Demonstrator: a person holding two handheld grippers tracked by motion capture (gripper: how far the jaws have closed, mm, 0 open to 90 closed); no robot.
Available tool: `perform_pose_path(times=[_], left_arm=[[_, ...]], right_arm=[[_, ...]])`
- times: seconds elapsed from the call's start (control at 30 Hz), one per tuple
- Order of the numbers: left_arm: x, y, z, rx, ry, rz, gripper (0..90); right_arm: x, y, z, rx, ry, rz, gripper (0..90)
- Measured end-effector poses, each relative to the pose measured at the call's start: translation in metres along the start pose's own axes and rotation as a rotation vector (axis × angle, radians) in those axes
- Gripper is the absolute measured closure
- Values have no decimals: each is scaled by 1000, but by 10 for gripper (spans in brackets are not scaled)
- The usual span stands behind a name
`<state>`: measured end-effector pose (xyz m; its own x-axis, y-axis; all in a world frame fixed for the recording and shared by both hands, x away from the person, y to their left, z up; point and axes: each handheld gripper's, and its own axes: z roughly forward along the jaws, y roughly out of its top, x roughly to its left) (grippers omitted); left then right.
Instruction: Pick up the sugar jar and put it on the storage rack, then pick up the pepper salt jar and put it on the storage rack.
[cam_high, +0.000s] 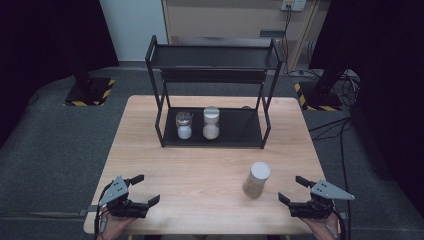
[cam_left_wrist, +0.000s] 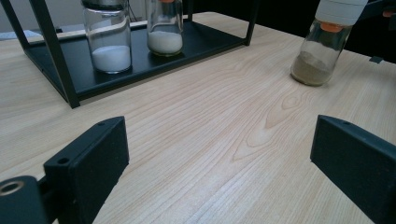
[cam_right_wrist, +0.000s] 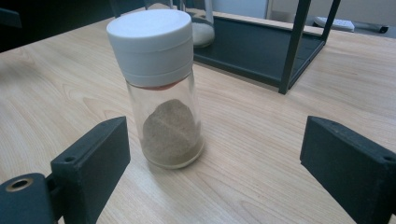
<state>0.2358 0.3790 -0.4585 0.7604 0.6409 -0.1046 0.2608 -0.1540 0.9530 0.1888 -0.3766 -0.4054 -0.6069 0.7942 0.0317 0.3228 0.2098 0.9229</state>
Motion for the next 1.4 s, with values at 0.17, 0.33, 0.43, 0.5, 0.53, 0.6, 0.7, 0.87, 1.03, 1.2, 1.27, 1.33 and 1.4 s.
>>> perform_pose_path(times=[0.17,0.33,0.43,0.5,0.53,0.6,0.7,0.87,1.03,1.2,1.27,1.33,1.4], left_arm=[[-1,1,1,3,-5,9,33],[-1,1,2,2,-6,8,33],[-1,1,1,0,-5,7,33],[-1,1,1,1,-5,9,33],[-1,1,2,1,-5,9,33],[-1,1,2,3,-5,10,33],[-1,1,2,2,-3,8,33],[-2,1,2,5,-4,13,33],[-1,1,2,2,-5,10,33],[-1,1,2,1,-7,13,33],[-1,1,2,6,-8,12,33],[-1,1,2,3,-9,16,33],[-1,2,2,5,-8,16,33]], right_arm=[[-2,-3,-1,-14,7,-1,86],[-3,-4,-2,-17,6,0,85],[-2,-4,-2,-19,7,-1,85],[-2,-4,-2,-17,10,-4,85],[-2,-4,-2,-16,13,-4,85],[-2,-3,-2,-14,12,-6,85],[-2,-4,-2,-15,12,-4,85],[-3,-4,-2,-17,17,-2,84],[-2,-4,-2,-17,15,-7,82],[-1,-3,-2,-18,12,-7,80],[-1,-3,-2,-19,11,-5,79],[-1,-3,-3,-17,7,-6,77],[-1,-2,-3,-16,6,-1,77]])
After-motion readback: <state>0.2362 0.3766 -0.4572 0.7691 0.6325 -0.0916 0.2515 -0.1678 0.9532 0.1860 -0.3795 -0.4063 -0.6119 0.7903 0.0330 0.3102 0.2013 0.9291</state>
